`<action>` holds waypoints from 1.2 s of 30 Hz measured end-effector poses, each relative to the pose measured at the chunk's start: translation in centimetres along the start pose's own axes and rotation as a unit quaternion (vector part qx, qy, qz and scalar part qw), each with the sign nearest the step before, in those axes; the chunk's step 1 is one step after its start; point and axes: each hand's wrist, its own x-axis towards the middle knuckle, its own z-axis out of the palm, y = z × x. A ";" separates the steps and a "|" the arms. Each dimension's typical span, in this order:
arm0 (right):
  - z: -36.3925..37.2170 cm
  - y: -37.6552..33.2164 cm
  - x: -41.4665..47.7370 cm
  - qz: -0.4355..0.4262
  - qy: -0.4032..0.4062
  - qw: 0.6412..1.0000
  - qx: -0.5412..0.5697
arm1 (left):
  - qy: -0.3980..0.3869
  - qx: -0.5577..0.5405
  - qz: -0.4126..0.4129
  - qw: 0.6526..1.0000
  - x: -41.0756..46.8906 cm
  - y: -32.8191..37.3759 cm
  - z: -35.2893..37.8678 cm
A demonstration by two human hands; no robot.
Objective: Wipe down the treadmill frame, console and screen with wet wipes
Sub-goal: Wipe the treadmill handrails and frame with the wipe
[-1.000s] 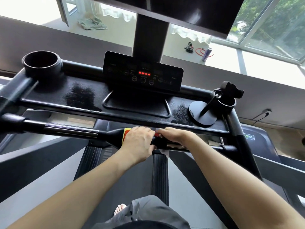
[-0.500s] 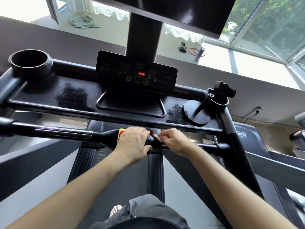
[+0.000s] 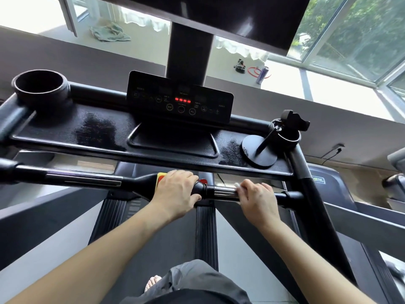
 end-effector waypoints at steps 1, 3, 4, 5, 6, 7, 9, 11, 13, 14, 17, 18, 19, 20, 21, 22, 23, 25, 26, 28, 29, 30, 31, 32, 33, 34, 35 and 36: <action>0.3 -0.7 -0.1 0.012 0.012 0.999 -0.028 | -0.003 -0.002 -0.002 1.000 0.0 0.0 0.0; 1.1 -3.5 -0.4 -0.019 0.030 0.999 -0.019 | -0.005 -0.008 -0.006 1.000 0.1 0.0 0.0; 1.5 -5.1 -0.8 -0.047 0.036 0.998 -0.002 | -0.005 -0.009 -0.009 1.000 0.1 0.1 -0.1; 1.7 -6.5 -1.2 -0.075 0.039 0.996 0.010 | -0.004 -0.011 -0.012 1.000 0.0 0.1 -0.1; 1.7 -7.2 -1.6 -0.092 0.040 0.995 0.015 | -0.001 -0.012 -0.013 1.000 -0.1 0.2 -0.2; 1.6 -7.3 -1.9 -0.099 0.046 0.994 0.021 | -0.001 -0.010 -0.012 1.000 -0.1 0.2 -0.3; 1.4 -5.7 -2.7 -0.088 0.075 0.993 0.020 | -0.001 -0.006 -0.010 1.000 -0.2 0.1 -0.3; 0.9 -3.1 -3.3 -0.049 0.105 0.993 0.015 | 0.000 -0.007 -0.007 1.000 -0.2 0.1 -0.3; 0.6 -1.5 -3.6 0.000 0.120 0.993 0.015 | -0.002 -0.008 -0.005 1.000 -0.1 0.0 -0.3; 0.6 -1.7 -3.7 0.018 0.126 0.992 0.016 | -0.003 -0.008 -0.006 1.000 -0.1 0.0 -0.3; 1.5 -4.4 -4.4 0.029 0.113 0.991 0.067 | -0.002 -0.008 -0.010 1.000 -0.2 0.1 -0.3; 1.8 -5.4 -4.8 0.067 0.099 0.984 0.133 | -0.001 -0.009 -0.011 1.000 -0.2 0.1 -0.3; 2.1 -6.1 -5.1 0.139 0.087 0.960 0.227 | -0.002 -0.010 -0.011 1.000 -0.3 0.2 -0.4; 2.3 -6.1 -5.2 0.244 0.081 0.905 0.339 | -0.002 -0.011 -0.010 1.000 -0.3 0.3 -0.5; 2.4 -5.9 -4.9 0.360 0.072 0.811 0.456 | -0.001 -0.009 -0.008 1.000 -0.3 0.3 -0.5; 2.7 -5.3 -4.6 0.456 0.066 0.698 0.548 | -0.001 -0.007 -0.007 1.000 -0.2 0.3 -0.5; 2.8 -4.8 -4.1 0.519 0.070 0.594 0.610 | -0.002 -0.007 -0.007 1.000 -0.2 0.3 -0.5; 3.1 -4.1 -2.9 0.571 0.089 0.462 0.673 | -0.001 -0.005 -0.007 1.000 -0.2 0.3 -0.6; 3.1 -4.3 -2.2 0.576 0.093 0.423 0.693 | 0.000 -0.005 -0.007 1.000 -0.2 0.4 -0.6; 3.0 -6.2 -1.2 0.579 0.074 0.373 0.721 | -0.004 -0.007 -0.007 1.000 -0.3 0.4 -0.7; 3.2 -7.7 -1.1 0.571 0.048 0.363 0.735 | -0.006 -0.006 -0.007 1.000 -0.3 0.4 -0.8; 3.4 -9.1 -1.1 0.555 0.016 0.367 0.746 | -0.005 -0.006 -0.007 1.000 -0.3 0.4 -0.8; 3.7 -10.3 -1.3 0.540 -0.014 0.370 0.756 | -0.003 -0.006 -0.006 1.000 -0.3 0.4 -0.8; 4.2 -10.8 -1.4 0.532 -0.035 0.373 0.759 | -0.002 -0.005 -0.006 1.000 -0.4 0.4 -0.8; 4.5 -10.8 -1.6 0.531 -0.042 0.375 0.759 | -0.005 -0.004 -0.004 1.000 -0.4 0.4 -0.9; 4.7 -10.0 -1.6 0.529 -0.039 0.384 0.756 | -0.007 -0.003 -0.003 1.000 -0.4 0.4 -0.9; 4.8 -8.9 -1.6 0.532 -0.023 0.386 0.753 | -0.008 -0.003 -0.002 1.000 -0.5 0.4 -0.9; 4.8 -7.5 -1.5 0.538 0.002 0.382 0.752 | -0.008 -0.003 -0.001 1.000 -0.5 0.4 -0.8</action>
